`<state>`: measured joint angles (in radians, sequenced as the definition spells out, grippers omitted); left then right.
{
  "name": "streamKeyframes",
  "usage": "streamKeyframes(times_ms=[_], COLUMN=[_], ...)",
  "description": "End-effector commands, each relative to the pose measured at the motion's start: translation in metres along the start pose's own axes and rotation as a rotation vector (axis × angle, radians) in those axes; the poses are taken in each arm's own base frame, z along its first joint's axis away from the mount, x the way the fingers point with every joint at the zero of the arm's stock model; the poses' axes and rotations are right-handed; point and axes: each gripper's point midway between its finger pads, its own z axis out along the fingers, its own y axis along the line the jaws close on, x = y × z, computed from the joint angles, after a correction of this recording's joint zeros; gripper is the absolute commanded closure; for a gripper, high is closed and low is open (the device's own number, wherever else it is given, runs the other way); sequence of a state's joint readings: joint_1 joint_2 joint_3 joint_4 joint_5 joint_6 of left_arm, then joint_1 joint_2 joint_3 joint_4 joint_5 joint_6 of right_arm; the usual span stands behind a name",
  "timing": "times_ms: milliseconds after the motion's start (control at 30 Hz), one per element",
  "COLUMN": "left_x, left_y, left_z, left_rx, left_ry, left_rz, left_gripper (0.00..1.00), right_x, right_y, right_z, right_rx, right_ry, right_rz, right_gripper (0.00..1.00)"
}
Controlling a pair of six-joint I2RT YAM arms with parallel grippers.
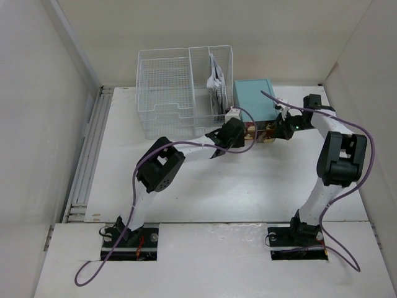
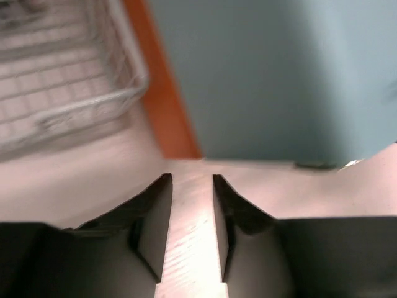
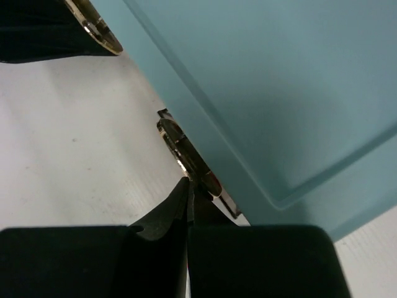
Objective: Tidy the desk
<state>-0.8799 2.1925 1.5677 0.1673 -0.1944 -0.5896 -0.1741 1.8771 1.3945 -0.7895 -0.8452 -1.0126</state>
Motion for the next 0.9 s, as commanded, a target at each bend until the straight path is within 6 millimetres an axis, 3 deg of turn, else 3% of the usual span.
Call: streamKeyframes(times_ms=[0,67,100,300,333,367,400,433,467,567,700,733,867], left_x=[-0.041,-0.041,-0.036,-0.03,-0.018,-0.025,-0.026,-0.014,-0.024,-0.015,-0.017,-0.018,-0.015], left_y=[-0.02,-0.031,-0.026,-0.049,-0.046,-0.057,-0.055,-0.054,-0.056,-0.053,-0.05,-0.049,-0.044], left_z=[-0.036,-0.054,-0.057,-0.098,-0.104,-0.12,-0.126,-0.132,-0.146,-0.162,-0.193,-0.197,-0.217], left_rx=[0.079,0.106,0.102,0.181,0.182,0.215,0.218,0.223,0.239,0.244,0.264,0.267,0.288], left_ry=[-0.105,-0.122,-0.117,-0.119,-0.099,-0.122,-0.126,-0.107,-0.129,-0.118,-0.138,-0.14,-0.148], left_rz=[0.006,0.024,0.027,0.074,0.085,0.082,0.08,0.092,0.084,0.095,0.094,0.082,0.07], left_gripper=[0.69,0.61,0.56,0.53,0.53,0.53,0.53,0.53,0.53,0.53,0.53,0.53,0.53], right_x=[-0.022,-0.024,-0.026,-0.021,-0.025,-0.024,-0.022,-0.028,-0.023,-0.025,-0.017,-0.007,0.001], right_y=[-0.021,-0.023,-0.025,-0.025,-0.027,-0.026,-0.021,-0.023,-0.022,-0.014,-0.005,0.0,0.012], right_z=[0.005,0.005,0.005,0.01,0.011,0.013,0.012,0.008,0.01,0.005,-0.002,-0.003,-0.005], right_rx=[0.044,0.053,0.063,0.115,0.134,0.134,0.133,0.146,0.15,0.159,0.18,0.178,0.175], right_ry=[-0.043,-0.051,-0.059,-0.058,-0.067,-0.071,-0.07,-0.085,-0.077,-0.086,-0.104,-0.097,-0.11], right_rz=[-0.006,0.016,0.011,0.096,0.087,0.126,0.14,0.129,0.143,0.139,0.192,0.236,0.288], right_gripper=[1.0,1.0,1.0,1.0,1.0,1.0,1.0,1.0,1.0,1.0,1.0,1.0,1.0])
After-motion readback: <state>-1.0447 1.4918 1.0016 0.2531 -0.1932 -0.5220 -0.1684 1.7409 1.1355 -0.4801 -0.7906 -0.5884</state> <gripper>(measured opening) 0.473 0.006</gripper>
